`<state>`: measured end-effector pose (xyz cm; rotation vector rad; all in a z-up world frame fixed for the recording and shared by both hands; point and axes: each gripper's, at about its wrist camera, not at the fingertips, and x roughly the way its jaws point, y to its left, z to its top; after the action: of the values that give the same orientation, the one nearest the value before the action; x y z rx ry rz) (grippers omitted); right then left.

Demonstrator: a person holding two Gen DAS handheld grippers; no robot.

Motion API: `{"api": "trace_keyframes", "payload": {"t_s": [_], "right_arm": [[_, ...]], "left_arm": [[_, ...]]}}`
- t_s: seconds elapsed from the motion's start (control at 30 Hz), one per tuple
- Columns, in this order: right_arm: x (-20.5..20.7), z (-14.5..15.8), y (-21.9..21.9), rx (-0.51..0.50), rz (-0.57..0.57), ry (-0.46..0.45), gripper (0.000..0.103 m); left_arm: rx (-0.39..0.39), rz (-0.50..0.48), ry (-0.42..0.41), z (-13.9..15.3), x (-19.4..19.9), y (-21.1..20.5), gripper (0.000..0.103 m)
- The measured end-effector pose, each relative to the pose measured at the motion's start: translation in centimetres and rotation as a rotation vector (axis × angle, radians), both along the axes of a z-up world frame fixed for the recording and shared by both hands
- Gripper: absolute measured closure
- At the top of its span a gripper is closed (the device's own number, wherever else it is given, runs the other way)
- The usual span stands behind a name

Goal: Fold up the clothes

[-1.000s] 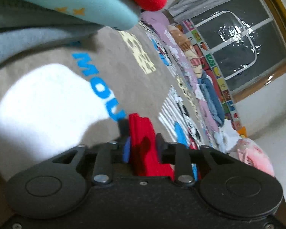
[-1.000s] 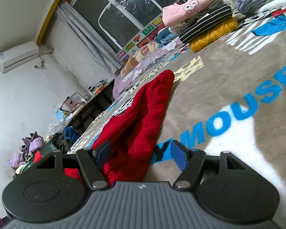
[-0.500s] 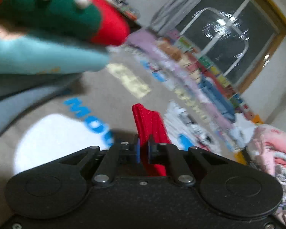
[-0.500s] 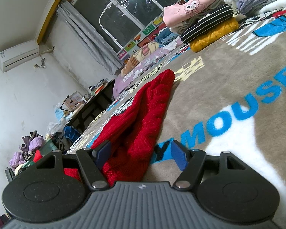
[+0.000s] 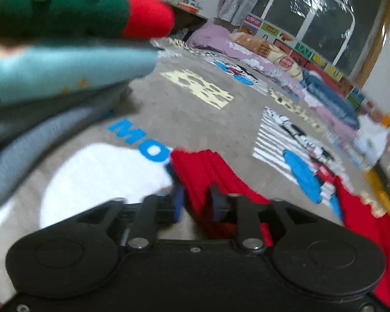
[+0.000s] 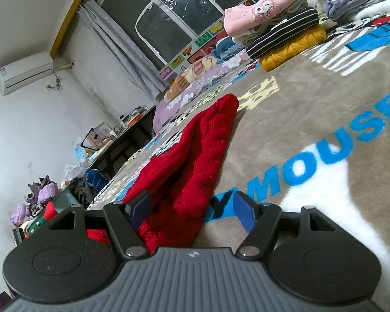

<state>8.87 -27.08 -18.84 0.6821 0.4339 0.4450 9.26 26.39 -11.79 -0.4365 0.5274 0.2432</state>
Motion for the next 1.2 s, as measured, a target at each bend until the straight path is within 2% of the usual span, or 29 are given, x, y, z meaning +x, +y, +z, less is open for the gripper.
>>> {"api": "trace_keyframes", "payload": {"t_s": [0.03,0.17,0.27,0.33,0.4,0.53,0.6,0.8,1.0,1.2], "right_arm": [[0.0,0.0,0.0,0.0,0.0,0.003,0.034],[-0.3,0.3,-0.3,0.036,-0.004,0.025,0.033],[-0.6,0.6,-0.7,0.09,-0.005,0.038,0.032],[-0.8,1.4,-0.4,0.088,-0.003,0.032,0.03],[-0.5,2.6,0.2,0.041,0.007,0.023,0.03],[1.3,5.4,1.7,-0.102,0.042,0.021,0.032],[2.9,6.8,2.6,-0.162,0.056,0.02,0.038],[8.5,9.1,4.8,-0.354,0.063,0.04,0.043],[12.7,9.0,6.5,-0.468,0.088,0.076,0.053],[15.5,8.6,7.9,-0.541,0.137,0.138,0.054]], "left_arm": [[0.025,0.01,-0.003,0.4,0.1,-0.4,0.042],[0.12,0.045,-0.015,1.6,-0.7,-1.9,0.039],[0.113,0.001,-0.054,2.5,-1.1,-3.1,0.035],[0.096,-0.046,-0.082,2.9,-1.2,-4.2,0.024],[0.051,-0.122,-0.092,3.0,-0.9,-5.5,0.019],[-0.013,-0.276,-0.061,2.4,0.4,-8.3,0.019],[-0.024,-0.334,-0.051,2.1,0.9,-9.6,0.019],[-0.033,-0.401,-0.033,1.3,2.2,-11.8,0.019],[-0.054,-0.417,-0.016,0.6,2.8,-11.7,0.019],[-0.062,-0.431,-0.012,0.3,3.1,-11.5,0.019]]}}
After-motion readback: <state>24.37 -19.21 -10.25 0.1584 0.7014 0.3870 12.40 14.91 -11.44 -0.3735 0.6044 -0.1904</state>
